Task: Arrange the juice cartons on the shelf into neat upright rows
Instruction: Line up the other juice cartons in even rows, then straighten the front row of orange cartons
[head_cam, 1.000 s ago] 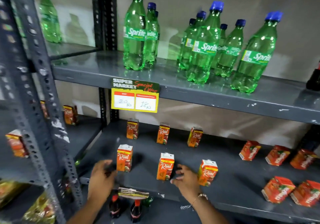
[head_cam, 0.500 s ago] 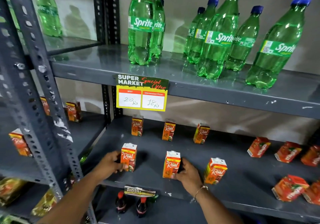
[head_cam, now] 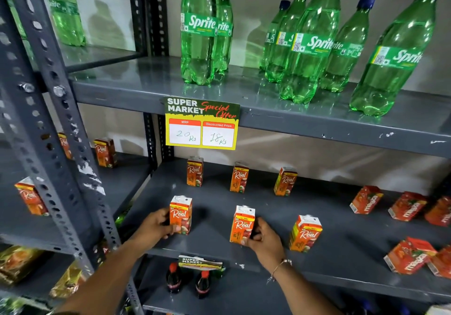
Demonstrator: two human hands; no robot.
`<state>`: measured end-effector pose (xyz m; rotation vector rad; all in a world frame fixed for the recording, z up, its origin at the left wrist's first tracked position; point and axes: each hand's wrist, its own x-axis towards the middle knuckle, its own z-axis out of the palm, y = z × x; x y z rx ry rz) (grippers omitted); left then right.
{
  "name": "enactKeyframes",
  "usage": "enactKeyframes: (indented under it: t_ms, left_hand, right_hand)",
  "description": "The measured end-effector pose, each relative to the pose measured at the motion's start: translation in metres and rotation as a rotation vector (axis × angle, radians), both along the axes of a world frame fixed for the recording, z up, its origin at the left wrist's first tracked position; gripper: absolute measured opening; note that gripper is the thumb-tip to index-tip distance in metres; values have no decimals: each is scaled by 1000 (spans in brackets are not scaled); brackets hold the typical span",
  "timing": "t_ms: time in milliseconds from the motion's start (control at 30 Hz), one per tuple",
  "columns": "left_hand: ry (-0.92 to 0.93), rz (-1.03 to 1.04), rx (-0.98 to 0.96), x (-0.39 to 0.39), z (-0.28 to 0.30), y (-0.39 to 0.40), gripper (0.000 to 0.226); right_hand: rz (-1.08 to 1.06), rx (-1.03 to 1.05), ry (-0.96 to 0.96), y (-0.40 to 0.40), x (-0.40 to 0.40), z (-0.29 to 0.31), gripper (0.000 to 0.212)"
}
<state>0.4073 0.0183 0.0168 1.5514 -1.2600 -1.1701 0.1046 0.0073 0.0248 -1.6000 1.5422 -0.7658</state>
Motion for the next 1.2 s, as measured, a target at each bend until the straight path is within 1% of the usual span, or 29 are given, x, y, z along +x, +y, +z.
enactKeyframes:
  t_ms: [333,667,733,800,833,867,900,933,967,1067,1133,1200]
  left_hand:
    - [-36,21,-15,-13,3,3,45]
    - [-71,10,27,-10,7,7,52]
    - [-83,8,40,-9,9,8,54]
    - [-88,12,58,-10,12,11,58]
    - [-82,20,55,-11,15,13,62]
    - [-90,32,39,-12,19,15,67]
    - [-114,61,11,-14,25,19,70]
    - [-164,105,-30,-14,33,22,69]
    - [-220,165,-88,-15,44,25,64]
    - [-307,315,-289,-27,89,26,47]
    - [-357,311,-423,-45,119,17,38]
    - [-456,235,-518,-70,140,2,34]
  right_hand:
    - [6,-1,61,2,1,4,50]
    - [14,20,129,7,1,12,54]
    - [5,64,117,8,2,16,62]
    - [-4,66,98,11,2,26,82]
    - [-4,48,101,13,2,35,93]
    - [-5,37,90,15,1,49,99]
    - [-1,14,62,18,-1,64,102]
    - [4,-10,23,18,-7,82,100]
    - [11,-51,-15,18,-14,100,96]
    - [-26,-182,-58,9,-49,150,69]
    - [-108,-242,2,0,-79,172,56]
    - [-194,-292,153,-6,-113,185,50]
